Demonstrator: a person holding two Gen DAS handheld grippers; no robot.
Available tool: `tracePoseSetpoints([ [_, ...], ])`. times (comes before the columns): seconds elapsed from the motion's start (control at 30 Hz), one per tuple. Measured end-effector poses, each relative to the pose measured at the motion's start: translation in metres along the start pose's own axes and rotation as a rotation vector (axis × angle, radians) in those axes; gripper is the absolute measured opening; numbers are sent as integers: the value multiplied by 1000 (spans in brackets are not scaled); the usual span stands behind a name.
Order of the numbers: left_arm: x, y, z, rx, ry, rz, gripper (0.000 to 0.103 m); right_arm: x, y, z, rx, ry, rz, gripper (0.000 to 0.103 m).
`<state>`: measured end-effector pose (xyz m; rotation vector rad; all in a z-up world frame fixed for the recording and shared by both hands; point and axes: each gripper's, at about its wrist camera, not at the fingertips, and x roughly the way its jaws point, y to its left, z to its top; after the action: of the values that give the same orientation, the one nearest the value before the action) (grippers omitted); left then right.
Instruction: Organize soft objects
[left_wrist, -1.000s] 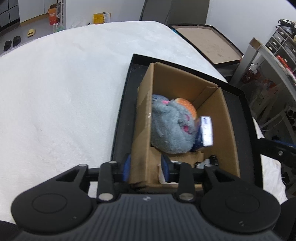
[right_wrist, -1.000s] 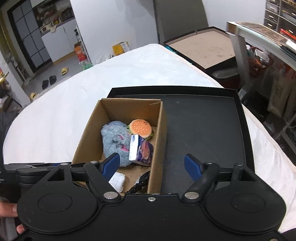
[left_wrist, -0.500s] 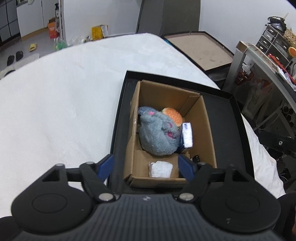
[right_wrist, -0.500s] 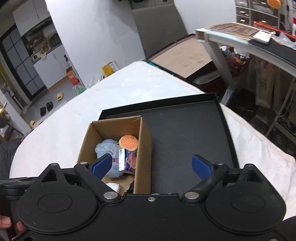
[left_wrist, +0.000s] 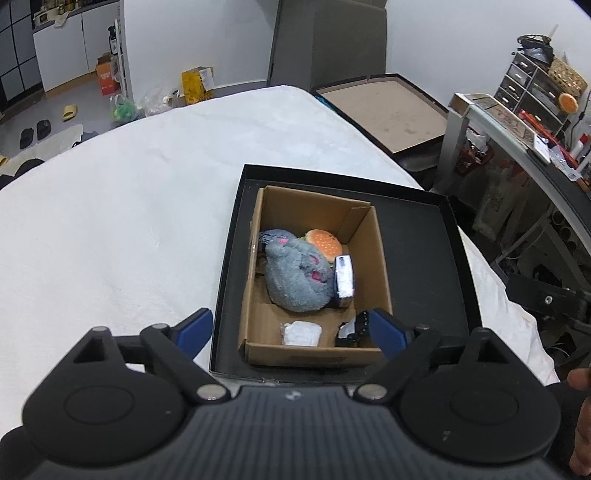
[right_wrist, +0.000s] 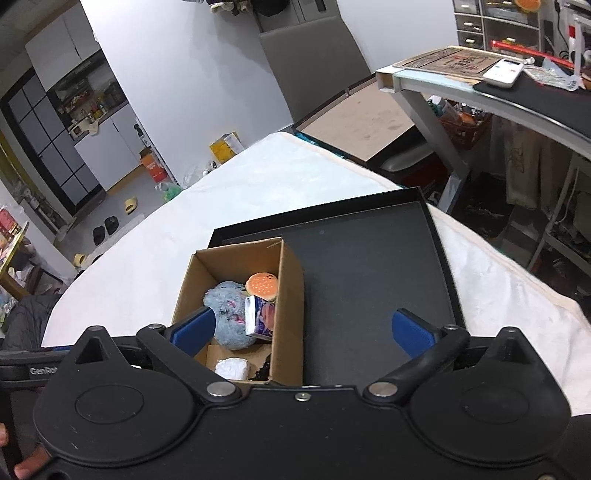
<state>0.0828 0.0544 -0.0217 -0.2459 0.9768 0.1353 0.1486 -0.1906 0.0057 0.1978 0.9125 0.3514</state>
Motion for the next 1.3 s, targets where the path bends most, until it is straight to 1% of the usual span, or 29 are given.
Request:
tracePoseSetpoints([
  [0.1, -10, -5, 0, 7, -6, 2, 92, -7, -3, -2, 3, -2, -21, 103],
  [0.23, -23, -11, 1, 19, -16, 1, 93, -17, -6, -4, 4, -5, -24, 103],
  [0.3, -30, -13, 1, 23, -28, 4, 97, -21, -5, -5, 1, -7, -32, 103],
  [0.33, -34, -14, 1, 26, -36, 7, 98, -24, -5, -5, 0, -8, -36, 103],
  [0.57, -57, -22, -5, 35, -56, 9, 98, -47, -6, -6, -8, -39, -52, 103],
  [0.83, -80, -30, -16, 54, -82, 17, 99, -67, -3, -12, -34, -59, -48, 103],
  [1.17, -99, -37, -28, 87, -93, 21, 99, -88, 3, -17, -77, -59, -40, 103],
  [1.3, -108, -40, -30, 100, -107, 20, 99, -98, 5, -19, -84, -79, -39, 103],
])
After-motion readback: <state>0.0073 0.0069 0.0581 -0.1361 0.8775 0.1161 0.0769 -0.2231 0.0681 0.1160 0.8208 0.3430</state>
